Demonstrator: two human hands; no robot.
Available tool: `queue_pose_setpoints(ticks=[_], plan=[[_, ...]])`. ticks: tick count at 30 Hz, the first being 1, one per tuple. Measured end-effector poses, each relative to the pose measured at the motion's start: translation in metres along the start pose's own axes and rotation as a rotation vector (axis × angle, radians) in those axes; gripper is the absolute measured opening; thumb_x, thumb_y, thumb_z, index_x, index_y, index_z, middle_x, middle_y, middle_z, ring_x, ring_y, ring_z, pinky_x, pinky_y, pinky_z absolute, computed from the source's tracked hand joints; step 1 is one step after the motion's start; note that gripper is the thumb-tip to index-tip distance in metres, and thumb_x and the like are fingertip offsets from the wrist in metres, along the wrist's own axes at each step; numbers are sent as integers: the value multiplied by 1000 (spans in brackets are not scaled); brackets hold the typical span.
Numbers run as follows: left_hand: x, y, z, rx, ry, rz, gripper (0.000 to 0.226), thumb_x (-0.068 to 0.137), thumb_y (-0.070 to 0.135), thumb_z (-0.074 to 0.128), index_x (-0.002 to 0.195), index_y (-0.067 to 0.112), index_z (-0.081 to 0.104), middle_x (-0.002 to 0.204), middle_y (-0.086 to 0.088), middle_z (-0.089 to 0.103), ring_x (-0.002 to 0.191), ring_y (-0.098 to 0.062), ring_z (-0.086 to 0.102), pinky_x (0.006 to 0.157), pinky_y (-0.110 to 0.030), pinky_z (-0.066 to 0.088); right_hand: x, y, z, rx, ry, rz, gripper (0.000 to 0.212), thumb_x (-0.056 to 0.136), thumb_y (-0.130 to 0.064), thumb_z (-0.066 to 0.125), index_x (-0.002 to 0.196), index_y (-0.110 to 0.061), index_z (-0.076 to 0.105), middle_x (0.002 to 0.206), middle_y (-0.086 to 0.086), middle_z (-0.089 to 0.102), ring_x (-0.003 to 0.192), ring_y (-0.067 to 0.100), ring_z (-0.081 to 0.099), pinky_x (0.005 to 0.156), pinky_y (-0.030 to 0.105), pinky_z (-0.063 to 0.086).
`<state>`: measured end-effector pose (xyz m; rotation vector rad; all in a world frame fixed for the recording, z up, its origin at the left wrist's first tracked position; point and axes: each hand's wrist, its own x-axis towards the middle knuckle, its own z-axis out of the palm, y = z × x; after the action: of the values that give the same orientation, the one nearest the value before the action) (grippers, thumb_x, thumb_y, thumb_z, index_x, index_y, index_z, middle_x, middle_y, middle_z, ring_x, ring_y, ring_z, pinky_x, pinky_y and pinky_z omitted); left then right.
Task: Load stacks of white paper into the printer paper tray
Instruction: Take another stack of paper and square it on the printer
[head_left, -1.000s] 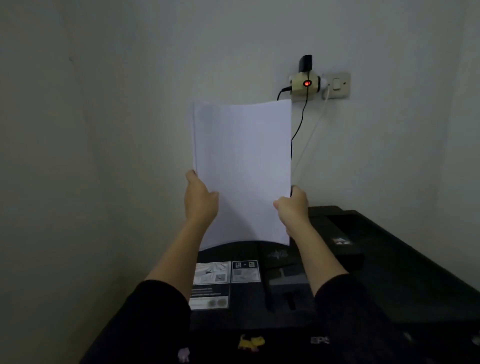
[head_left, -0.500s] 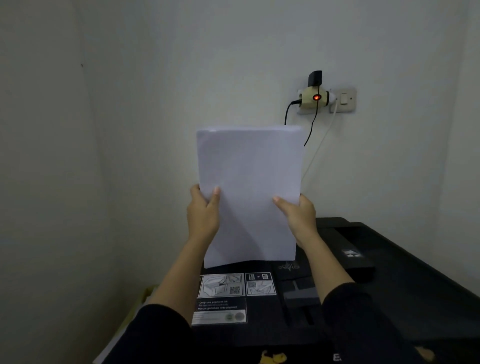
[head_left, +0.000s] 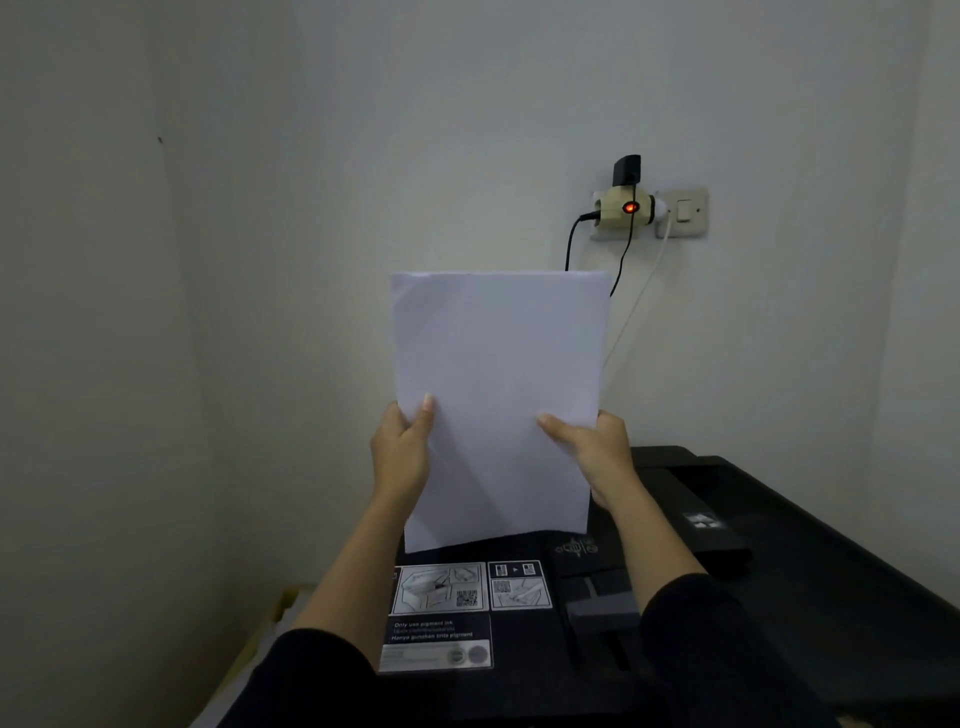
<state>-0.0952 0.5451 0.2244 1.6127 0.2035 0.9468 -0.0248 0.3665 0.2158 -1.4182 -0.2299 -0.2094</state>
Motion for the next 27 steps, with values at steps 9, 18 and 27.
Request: queue_pose_setpoints(ticks=[9, 18, 27], plan=[[2, 3, 7, 215, 89, 127, 23, 98, 28, 46, 92, 7, 39, 86, -9, 52, 79, -22, 48, 69, -29, 34, -1, 3, 22, -60, 103, -122, 33, 80, -12, 74, 110, 0, 66, 100, 11, 69, 89, 22, 63, 83, 31, 53], [0, -39, -4, 225, -39, -22, 21, 93, 15, 57, 99, 9, 38, 97, -7, 54, 86, -19, 51, 74, -26, 38, 1, 22, 19, -165, 5, -65, 35, 81, -2, 70, 115, -2, 62, 105, 11, 66, 97, 27, 63, 83, 29, 48], [-6, -41, 4, 313, 39, -7, 23, 94, 14, 56, 91, 6, 34, 86, -14, 49, 77, -24, 46, 66, -29, 32, 4, 31, 23, -186, 44, -81, 34, 83, -6, 70, 115, 0, 61, 113, 15, 66, 98, 25, 62, 89, 32, 50]])
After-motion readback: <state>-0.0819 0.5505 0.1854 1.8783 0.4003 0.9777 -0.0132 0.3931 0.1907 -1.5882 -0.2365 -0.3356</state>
